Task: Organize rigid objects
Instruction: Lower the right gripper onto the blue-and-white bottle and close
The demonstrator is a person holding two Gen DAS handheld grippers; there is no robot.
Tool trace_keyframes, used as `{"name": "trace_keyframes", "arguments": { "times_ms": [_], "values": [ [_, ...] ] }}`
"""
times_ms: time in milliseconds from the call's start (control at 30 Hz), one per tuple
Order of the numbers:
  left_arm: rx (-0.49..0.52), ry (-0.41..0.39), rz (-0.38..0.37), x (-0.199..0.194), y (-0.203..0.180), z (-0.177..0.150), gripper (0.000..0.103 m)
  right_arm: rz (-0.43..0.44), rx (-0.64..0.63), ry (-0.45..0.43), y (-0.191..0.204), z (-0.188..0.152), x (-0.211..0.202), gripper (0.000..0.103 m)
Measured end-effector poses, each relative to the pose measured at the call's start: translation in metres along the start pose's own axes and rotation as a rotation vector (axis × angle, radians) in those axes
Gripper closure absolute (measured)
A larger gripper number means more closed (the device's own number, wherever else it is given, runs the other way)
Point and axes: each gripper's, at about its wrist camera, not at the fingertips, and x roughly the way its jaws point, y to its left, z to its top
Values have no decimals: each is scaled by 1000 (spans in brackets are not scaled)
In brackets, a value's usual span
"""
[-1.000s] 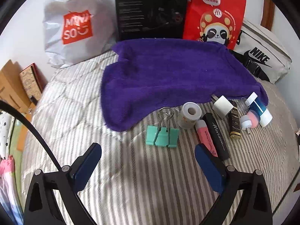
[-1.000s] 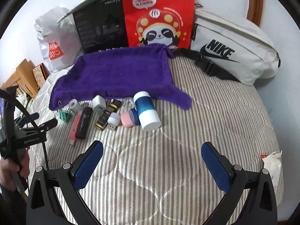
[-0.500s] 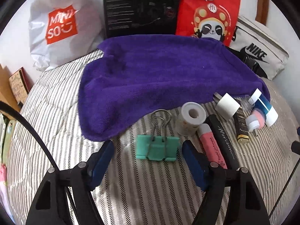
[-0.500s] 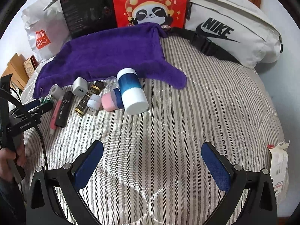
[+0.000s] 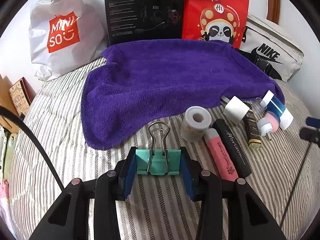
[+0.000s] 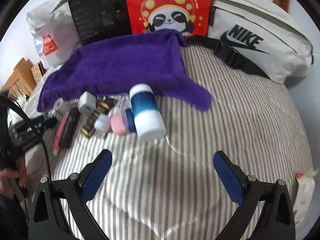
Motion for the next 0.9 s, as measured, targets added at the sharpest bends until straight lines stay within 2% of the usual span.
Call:
{"name": "trace_keyframes", "arguments": {
  "times_ms": [333,400,467,600,833,900],
  "values": [
    [-11,-8,8,1,-1,0,64,52,-19,-5,7,36,29,32],
    [-9,-8,10,1,-1,0,64,48,-46,5,12,40,37,41],
    [-8,-9,13,1,-1,0,64,70,-48,-7,11,42,39,47],
    [-11,-9,11,1,-1,1,63,91,-43,5,2,44,37,47],
    [-11,-9,10,1,0,0,63,74,-130,25,11,48,44,48],
    [-9,-8,10,1,0,0,63,72,-156,42,16,48,53,58]
  ]
}}
